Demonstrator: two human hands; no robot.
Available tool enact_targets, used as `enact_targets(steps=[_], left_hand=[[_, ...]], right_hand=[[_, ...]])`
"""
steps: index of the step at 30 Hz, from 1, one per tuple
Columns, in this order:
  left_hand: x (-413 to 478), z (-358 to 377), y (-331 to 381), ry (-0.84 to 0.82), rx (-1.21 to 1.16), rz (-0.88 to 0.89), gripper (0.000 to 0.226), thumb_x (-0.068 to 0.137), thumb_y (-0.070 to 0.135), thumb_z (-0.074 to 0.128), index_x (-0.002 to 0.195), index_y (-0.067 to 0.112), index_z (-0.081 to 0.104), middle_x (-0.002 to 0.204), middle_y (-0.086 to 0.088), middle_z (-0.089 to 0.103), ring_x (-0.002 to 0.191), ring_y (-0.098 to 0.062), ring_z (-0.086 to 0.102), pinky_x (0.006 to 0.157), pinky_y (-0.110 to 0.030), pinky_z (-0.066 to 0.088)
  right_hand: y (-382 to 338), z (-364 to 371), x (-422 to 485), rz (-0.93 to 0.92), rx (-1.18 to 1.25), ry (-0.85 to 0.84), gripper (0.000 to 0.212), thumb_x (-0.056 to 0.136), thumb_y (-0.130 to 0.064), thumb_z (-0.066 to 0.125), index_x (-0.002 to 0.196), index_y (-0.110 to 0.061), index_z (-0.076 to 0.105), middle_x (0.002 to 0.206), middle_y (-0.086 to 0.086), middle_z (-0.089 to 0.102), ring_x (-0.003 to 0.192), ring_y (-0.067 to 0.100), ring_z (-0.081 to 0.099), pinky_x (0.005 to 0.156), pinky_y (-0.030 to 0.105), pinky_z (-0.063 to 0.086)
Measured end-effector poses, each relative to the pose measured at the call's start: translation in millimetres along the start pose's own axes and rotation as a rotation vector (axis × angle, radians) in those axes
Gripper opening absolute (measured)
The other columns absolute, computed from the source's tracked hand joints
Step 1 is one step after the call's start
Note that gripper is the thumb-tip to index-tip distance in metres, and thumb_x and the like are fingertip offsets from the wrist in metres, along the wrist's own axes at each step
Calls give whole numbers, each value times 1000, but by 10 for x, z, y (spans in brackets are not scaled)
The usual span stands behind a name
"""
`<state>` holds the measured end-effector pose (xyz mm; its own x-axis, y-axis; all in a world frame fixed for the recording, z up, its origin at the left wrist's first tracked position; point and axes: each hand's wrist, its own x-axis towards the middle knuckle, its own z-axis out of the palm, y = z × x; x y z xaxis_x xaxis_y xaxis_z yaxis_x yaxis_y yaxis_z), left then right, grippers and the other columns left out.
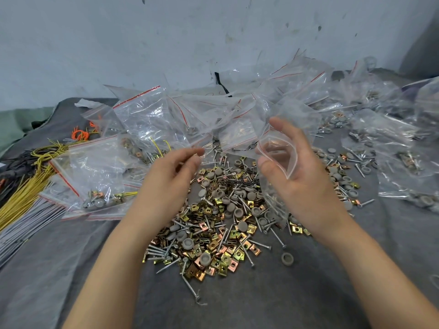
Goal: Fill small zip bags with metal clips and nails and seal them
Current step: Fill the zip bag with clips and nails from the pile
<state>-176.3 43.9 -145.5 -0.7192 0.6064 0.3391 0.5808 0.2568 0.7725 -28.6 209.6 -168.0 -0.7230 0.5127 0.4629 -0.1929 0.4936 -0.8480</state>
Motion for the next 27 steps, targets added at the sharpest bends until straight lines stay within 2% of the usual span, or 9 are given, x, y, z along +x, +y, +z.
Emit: enact_targets(steps=[2, 5, 10, 13, 19, 24, 27], left_hand=[[15, -6, 105, 34, -134, 15, 19, 96, 23, 61, 112, 28, 69, 78, 13, 64, 70, 1, 55, 62, -8, 42], [25, 8, 268, 50, -299, 47, 13, 94, 21, 65, 104, 29, 67, 87, 6, 68, 77, -10, 60, 70, -17, 50], [-11, 52, 465, -2, -313, 155, 17, 98, 21, 60, 103, 33, 70, 75, 14, 64, 70, -3, 57, 64, -20, 47], [-35, 95, 543, -41, -261, 200, 25, 99, 16, 56, 106, 34, 71, 75, 19, 63, 71, 1, 57, 67, -17, 47], [-36, 138, 621, -102, -191, 251, 29, 96, 14, 63, 115, 36, 64, 87, 12, 63, 77, -3, 60, 72, -27, 51], [-25, 189, 664, -106, -92, 300, 30, 93, 21, 67, 120, 34, 62, 89, 17, 66, 81, -7, 62, 67, -12, 43], [-30, 212, 683, -99, -93, 308, 29, 94, 25, 66, 121, 32, 62, 92, 18, 66, 84, -6, 64, 69, -14, 44]], right_hand=[[-9, 23, -4, -13, -9, -6, 56, 93, -34, 65, 139, -50, 38, 111, -24, 61, 109, -4, 59, 87, 6, 44], [-10, 68, -13, -29, -25, -26, 62, 88, -39, 66, 141, -51, 35, 111, -25, 61, 110, -1, 59, 95, 23, 47], [4, 117, -25, -48, -65, -43, 69, 83, -47, 65, 142, -55, 30, 113, -22, 62, 111, 3, 60, 97, 36, 50], [11, 125, -22, -47, -72, -52, 72, 82, -48, 67, 143, -56, 29, 113, -20, 62, 111, 6, 61, 96, 45, 52], [15, 128, -24, -45, -69, -54, 73, 82, -47, 67, 143, -56, 29, 115, -19, 62, 110, 6, 62, 95, 47, 52], [16, 121, -24, -15, -52, -58, 73, 82, -50, 69, 142, -60, 28, 122, -23, 61, 120, 6, 59, 99, 47, 51], [14, 117, -21, -14, -31, -73, 73, 84, -50, 68, 144, -58, 27, 129, -21, 60, 123, 8, 58, 100, 48, 50]])
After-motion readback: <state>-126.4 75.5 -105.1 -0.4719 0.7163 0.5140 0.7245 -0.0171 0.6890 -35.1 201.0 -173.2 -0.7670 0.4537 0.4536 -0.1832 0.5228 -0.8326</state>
